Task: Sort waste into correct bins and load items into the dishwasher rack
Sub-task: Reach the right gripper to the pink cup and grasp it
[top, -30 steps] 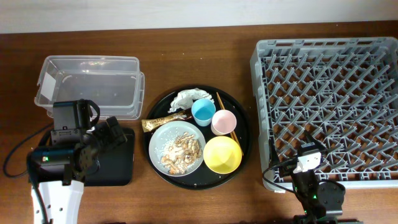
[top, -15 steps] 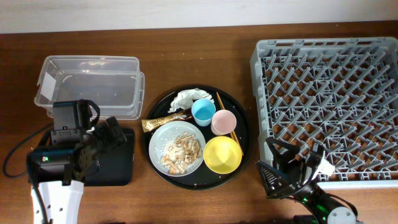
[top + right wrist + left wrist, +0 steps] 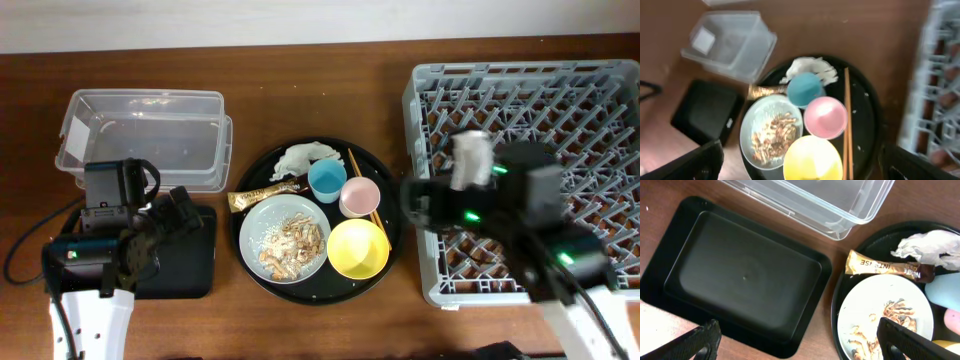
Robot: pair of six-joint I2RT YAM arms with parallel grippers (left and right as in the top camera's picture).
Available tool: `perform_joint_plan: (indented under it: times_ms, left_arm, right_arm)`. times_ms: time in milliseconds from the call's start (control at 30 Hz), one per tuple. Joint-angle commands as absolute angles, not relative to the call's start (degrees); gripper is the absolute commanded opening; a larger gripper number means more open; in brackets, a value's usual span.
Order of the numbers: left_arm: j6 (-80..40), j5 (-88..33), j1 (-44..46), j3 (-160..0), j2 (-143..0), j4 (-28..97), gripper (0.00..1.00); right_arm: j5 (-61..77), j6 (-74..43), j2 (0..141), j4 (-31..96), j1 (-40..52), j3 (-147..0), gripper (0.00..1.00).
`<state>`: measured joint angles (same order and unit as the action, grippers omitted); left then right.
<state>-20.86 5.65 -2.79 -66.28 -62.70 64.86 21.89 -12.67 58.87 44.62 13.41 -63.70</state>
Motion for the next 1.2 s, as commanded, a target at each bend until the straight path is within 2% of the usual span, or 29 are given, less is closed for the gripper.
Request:
perform_joint_plan:
  times_ms: [0, 67, 200, 267, 333, 367, 533, 667, 833, 900, 933, 967, 1000, 1067, 1167]
  left_arm:
    - [-21.8, 6.3, -3.2, -66.9, -62.5, 64.8, 0.99]
    - [-21.8, 6.3, -3.2, -66.9, -62.5, 64.8, 1.0]
    - [-21.8, 6.3, -3.2, -66.9, -62.5, 64.8, 0.99]
    - [-21.8, 6.3, -3.2, -66.9, -62.5, 64.8, 0.99]
    - [-21.8, 6.3, -3.2, -66.9, -62.5, 64.8, 0.99]
    - [-21.8, 6.3, -3.2, -66.9, -62.5, 64.8, 0.99]
    - [-21.8, 6.3, -3.2, -66.9, -62.5, 64.8, 0.99]
    - [-21.8, 6.3, -3.2, -66.9, -62.5, 64.8, 0.99]
    - [-21.8, 6.3, -3.2, -66.9, -62.5, 64.8, 0.99]
    - [-21.8, 6.3, -3.2, -66.9, -62.5, 64.8, 0.99]
    - [-21.8, 6.3, -3.2, -66.9, -62.5, 64.8, 0.99]
    - [-21.8, 6.3, -3.2, -66.9, -62.5, 64.8, 0.99]
    - [-21.8, 6.3, -3.2, -66.9, -62.5, 64.8, 0.99]
    - [-21.8, 6.3, -3.2, -66.9, -62.5, 64.8, 0.99]
    - [-21.8, 6.3, -3.2, -66.9, -62.5, 64.8, 0.99]
  right_arm:
    - [8.3, -11.2, 68.0, 44.6, 26.2, -68.5, 0.98]
    - [10.6, -11.2, 73.8, 43.1, 30.4, -69.0, 0.99]
    - [33.3, -11.4, 80.2, 38.9, 31.3, -68.9, 0.99]
    - [33.6, -13.7, 82.5, 36.8, 31.5, -68.9, 0.98]
    - [18.5, -28.3, 85.3, 37.0, 31.5, -68.8, 0.98]
    - [16.3, -30.5, 86.8, 36.5, 31.5, -68.8, 0.98]
    - [12.7, -26.9, 88.8, 34.5, 31.5, -68.8, 0.98]
    - [-1.0, -29.4, 88.8, 32.9, 30.6, -69.1, 0.98]
    - [0.8, -28.7, 88.4, 34.6, 26.5, -69.3, 0.98]
    - [8.5, -23.0, 88.4, 32.1, 26.6, -69.2, 0.98]
    - [11.6, -22.7, 88.4, 31.5, 26.6, -69.2, 0.96]
    - [12.2, -22.7, 88.4, 31.5, 26.7, -69.2, 0.88]
    - [12.5, -22.7, 88.4, 31.3, 27.4, -69.2, 0.84]
    - [11.1, -18.9, 88.4, 27.8, 33.0, -69.2, 0.84]
    - [-2.7, -18.9, 88.6, 26.0, 40.0, -69.2, 0.81]
